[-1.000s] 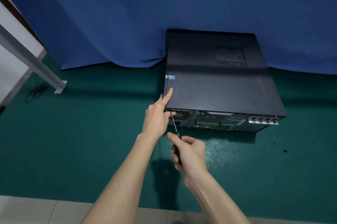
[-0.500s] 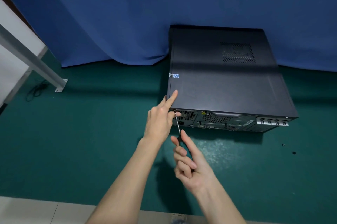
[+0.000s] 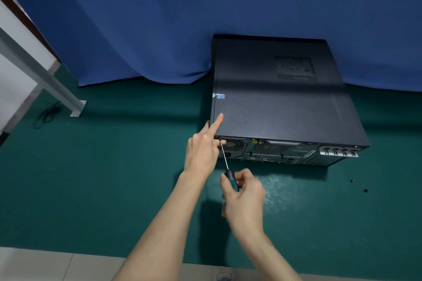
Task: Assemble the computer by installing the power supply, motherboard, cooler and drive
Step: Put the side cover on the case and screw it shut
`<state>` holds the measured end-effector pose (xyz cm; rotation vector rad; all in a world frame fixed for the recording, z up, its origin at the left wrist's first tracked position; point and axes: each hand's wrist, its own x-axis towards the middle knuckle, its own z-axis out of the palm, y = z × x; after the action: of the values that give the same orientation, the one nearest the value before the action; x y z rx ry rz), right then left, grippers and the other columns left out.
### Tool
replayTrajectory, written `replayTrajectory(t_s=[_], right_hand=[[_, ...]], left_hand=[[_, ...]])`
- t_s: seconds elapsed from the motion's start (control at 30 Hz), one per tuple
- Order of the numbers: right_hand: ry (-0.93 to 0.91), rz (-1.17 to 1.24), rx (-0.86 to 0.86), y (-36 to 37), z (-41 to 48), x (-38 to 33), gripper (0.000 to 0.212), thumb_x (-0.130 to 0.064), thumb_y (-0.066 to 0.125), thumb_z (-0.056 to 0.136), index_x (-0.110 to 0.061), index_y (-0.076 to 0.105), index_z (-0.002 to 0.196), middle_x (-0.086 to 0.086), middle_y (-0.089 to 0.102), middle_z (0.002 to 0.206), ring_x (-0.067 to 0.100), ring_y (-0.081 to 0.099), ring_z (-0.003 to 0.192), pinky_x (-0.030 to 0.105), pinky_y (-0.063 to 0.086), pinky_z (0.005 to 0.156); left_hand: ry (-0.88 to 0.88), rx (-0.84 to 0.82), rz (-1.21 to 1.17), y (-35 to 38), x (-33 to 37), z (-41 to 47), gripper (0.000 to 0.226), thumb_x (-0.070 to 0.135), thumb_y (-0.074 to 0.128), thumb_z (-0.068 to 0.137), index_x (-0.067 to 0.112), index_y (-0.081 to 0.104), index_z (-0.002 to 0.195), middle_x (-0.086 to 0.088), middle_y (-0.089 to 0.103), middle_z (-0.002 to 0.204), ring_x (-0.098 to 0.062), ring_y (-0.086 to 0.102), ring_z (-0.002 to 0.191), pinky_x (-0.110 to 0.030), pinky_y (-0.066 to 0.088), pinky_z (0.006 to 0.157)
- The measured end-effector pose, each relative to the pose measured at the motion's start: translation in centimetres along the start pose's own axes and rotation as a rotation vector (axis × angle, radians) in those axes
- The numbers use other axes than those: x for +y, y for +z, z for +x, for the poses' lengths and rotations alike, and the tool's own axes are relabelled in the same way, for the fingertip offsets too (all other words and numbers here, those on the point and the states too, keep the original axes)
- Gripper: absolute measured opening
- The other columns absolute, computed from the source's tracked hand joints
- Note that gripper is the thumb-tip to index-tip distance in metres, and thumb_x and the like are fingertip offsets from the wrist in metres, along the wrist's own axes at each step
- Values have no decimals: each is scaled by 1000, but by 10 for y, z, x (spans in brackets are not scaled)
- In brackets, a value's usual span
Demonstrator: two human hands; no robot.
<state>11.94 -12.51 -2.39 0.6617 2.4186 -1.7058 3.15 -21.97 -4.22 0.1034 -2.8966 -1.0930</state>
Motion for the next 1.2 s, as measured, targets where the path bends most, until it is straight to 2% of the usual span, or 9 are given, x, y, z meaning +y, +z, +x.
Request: replayTrajectory(t_s=[0.13,0.23,0.3,0.47,0.57,0.67,0.83,1.1,1.2], right_hand=[[395,562,-161,-9,8,-10,31,-9,71,85,-12,42,77,10,47,46,12,27,27,12,19,35],[769,952,-413,-20,17,-13,23,-17,73,77,-7,52,80,2,44,49,5,24,24,13,12,23],[860,1098,-486,-17,15,-13,21,-19,71,73,-5,57,79,-1,42,49,2,24,23,15,14,20],[742,1011,-474,-17,12,-13,35,-27,78,69,-12,63,95,4,57,65,7,42,35,15,19,23],[463,559,-293,-19,11,-13,43,-22,84,71,-10,54,100,10,59,79,19,53,38,16,22,29],[81,120,-42,-9,7,-7,24,-10,75,81,-3,52,80,11,59,74,21,53,30,22,34,34],[395,686,-150,-4,7,-17,32,-4,76,80,-10,44,77,12,54,49,17,42,28,17,24,37],[275,487,-186,-19,5,2,28,-6,73,83,-9,46,75,11,53,50,15,36,26,13,25,39],[244,489,-171,-14,9,2,30,-5,72,83,-10,45,73,13,51,51,15,35,27,14,26,38]], left_hand=[[12,17,6,1,-2,1,67,1,50,92,36,30,146,-13,55,135,-28,45,129,-40,36,104],[12,15,-3,2,-2,-3,67,2,48,93,37,28,147,-9,64,125,-23,47,129,-39,34,107],[14,26,-19,0,-1,-4,66,0,46,92,35,31,146,-6,67,120,-20,54,123,-38,35,107],[4,-18,8,-1,3,-3,67,-2,44,91,35,31,146,-10,53,138,-25,61,113,-42,41,98],[-17,-19,37,0,3,-2,71,-3,43,90,36,29,147,-8,51,140,-25,61,111,-41,42,95],[-12,-13,5,0,3,-3,70,-5,41,90,36,32,146,-9,52,139,-22,64,108,-41,43,96],[-11,-17,-18,-2,1,-2,68,-2,43,92,38,32,145,-12,51,139,-24,63,110,-41,41,100],[-1,-33,5,-4,-1,-2,71,-6,41,91,37,30,146,-8,51,141,-13,68,100,-38,46,95],[-3,-46,21,-4,0,-2,70,-3,41,93,38,28,147,-9,48,143,-20,66,104,-41,45,95]])
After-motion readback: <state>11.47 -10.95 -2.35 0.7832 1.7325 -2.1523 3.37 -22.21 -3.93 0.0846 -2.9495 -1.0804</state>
